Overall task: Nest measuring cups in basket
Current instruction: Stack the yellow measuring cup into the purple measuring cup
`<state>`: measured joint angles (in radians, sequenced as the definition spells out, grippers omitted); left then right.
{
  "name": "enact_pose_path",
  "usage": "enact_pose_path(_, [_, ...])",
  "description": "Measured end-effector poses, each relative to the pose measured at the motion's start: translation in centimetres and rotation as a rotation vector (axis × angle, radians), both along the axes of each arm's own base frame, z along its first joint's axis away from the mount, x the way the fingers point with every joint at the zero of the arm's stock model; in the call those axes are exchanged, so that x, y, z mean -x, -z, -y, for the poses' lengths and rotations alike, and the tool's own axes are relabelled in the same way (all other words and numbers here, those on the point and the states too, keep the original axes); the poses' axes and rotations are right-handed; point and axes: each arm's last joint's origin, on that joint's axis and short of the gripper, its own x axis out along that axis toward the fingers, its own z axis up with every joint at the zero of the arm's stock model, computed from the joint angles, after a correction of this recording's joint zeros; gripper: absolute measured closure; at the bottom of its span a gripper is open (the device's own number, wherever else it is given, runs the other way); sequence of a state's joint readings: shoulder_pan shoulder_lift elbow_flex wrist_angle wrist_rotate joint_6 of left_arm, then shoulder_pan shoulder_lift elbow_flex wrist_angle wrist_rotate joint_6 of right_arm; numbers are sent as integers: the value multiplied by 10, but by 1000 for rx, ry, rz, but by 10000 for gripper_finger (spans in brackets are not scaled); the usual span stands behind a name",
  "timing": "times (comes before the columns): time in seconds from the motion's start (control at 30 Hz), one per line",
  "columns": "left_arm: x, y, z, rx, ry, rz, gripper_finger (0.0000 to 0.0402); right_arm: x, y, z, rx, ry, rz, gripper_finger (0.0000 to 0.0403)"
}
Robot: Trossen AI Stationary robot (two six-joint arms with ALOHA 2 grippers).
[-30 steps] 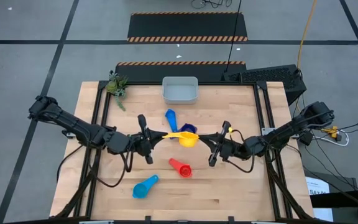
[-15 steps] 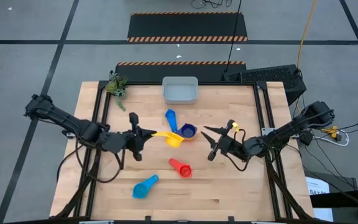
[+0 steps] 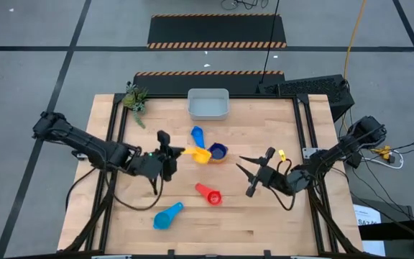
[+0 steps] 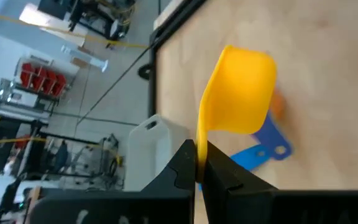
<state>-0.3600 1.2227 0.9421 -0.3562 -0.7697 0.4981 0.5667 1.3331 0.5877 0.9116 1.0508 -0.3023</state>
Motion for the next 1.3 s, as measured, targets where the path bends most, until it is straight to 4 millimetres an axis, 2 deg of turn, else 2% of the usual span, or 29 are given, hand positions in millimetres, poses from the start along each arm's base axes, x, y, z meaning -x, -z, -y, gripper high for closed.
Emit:
enact_pose_path(0.13, [2,-18,-19,15,21,73,397,3,1,-6,-40,-27,13,282])
enact_pose_path(0.23, [-1,-20,-35,68,75,66,396,4,3,-8,-60,-39,14,282])
enact_pose_path(0.33, [-4,-14,-52,122,91,60,393,4,3,-8,-80,-44,21,283])
enact_pose_path(0.47, [-6,5,-65,127,57,111,397,4,8,-9,-81,-47,-17,296])
enact_pose_path(0.63, [-6,20,-67,112,28,180,390,5,18,-8,-56,-43,-94,330])
enact_pose_path(0.8, [-4,37,-64,23,67,110,395,5,21,-8,-43,-39,-123,360])
enact_pose_path(1.0, [-5,39,-55,-21,166,76,388,1,21,-1,-10,-7,-141,384])
enact_pose_path(1.3, [-23,57,-46,-179,235,-3,392,-5,21,12,8,48,-153,402])
